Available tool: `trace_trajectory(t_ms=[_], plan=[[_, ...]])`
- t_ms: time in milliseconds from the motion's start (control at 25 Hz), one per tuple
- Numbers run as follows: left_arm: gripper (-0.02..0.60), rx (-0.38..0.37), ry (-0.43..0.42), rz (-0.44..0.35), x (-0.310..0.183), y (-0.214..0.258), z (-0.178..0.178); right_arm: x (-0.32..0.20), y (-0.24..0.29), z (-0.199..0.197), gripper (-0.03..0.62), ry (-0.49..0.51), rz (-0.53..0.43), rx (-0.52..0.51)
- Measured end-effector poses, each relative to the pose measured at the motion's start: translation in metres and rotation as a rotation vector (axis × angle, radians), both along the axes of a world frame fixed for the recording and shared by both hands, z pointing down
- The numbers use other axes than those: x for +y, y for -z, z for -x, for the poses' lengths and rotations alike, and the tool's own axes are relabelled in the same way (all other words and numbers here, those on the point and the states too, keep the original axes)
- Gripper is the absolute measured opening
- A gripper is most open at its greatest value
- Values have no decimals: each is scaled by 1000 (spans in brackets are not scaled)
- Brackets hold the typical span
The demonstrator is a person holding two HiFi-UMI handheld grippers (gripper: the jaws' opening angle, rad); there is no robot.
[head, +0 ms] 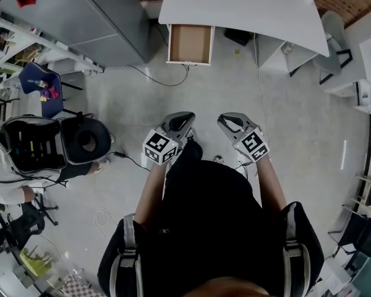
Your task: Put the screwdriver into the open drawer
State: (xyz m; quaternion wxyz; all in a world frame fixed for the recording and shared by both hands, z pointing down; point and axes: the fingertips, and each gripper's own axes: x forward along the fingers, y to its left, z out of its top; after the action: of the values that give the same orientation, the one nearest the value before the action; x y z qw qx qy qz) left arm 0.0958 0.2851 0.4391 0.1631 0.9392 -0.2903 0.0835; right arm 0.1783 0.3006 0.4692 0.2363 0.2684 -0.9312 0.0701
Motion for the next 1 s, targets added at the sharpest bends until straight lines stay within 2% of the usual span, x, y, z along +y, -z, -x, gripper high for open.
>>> trace_trajectory(t_ms=[600,1000], plan=[[17,21,-86,-18,-100,2,40,-81,-8,48,120,-29,17,68],[17,26,-81,-21,-134,-3,83,-118,-13,81,120,-35,6,92]])
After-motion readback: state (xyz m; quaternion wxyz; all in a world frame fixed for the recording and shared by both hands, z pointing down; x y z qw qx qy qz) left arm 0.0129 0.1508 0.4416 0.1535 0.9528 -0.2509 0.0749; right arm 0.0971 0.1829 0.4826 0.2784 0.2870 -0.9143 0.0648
